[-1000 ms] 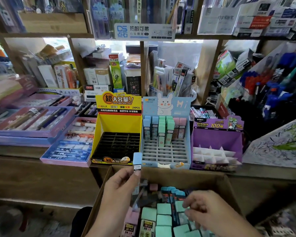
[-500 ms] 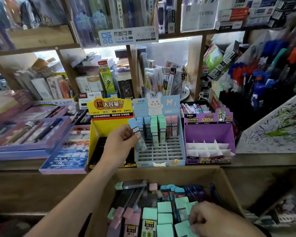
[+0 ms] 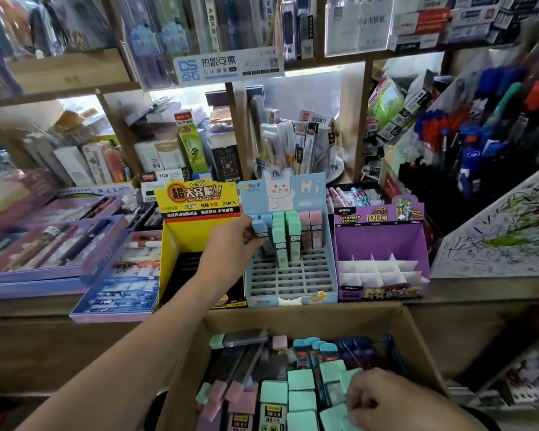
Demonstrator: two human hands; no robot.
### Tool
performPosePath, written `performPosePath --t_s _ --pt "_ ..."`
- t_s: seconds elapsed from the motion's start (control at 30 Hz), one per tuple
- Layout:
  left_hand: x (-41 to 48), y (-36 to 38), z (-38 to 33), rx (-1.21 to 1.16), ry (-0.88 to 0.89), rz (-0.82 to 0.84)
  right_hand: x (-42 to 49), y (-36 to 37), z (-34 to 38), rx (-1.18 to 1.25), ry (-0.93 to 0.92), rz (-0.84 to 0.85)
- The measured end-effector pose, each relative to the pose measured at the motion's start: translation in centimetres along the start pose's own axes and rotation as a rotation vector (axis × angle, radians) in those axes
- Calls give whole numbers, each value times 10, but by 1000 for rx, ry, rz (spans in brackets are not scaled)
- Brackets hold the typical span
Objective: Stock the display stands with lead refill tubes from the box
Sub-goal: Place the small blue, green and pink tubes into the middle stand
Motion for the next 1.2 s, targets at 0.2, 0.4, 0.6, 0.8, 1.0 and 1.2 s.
performPosePath --t_s 0.2,0.4,0.6,0.8,1.0,1.2 --pt "0 5 -2 83 -3 -28 -4 -5 9 -13 -18 -32" --pt "3 4 -3 128 -21 -23 -7 -8 16 -35 -29 -26" --pt "7 6 0 132 -42 34 -8 -10 22 -57 -22 -22" --pt "5 6 -5 121 -27 2 -8 -11 26 -38 6 18" --pt "1 0 -6 61 -8 -72 -6 -7 21 -15 13 43" --pt "-2 -7 -15 94 114 -173 -5 -4 13 -9 7 19"
Point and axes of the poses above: each hand's wrist, its own x-axis towards the middle knuckle, its own y-axis out of the palm, z = x × y, the point moved 6 cm from there along x, towards the middle knuckle, and after that the axes turned 15 degrees about -y, right-handed, at the moved point
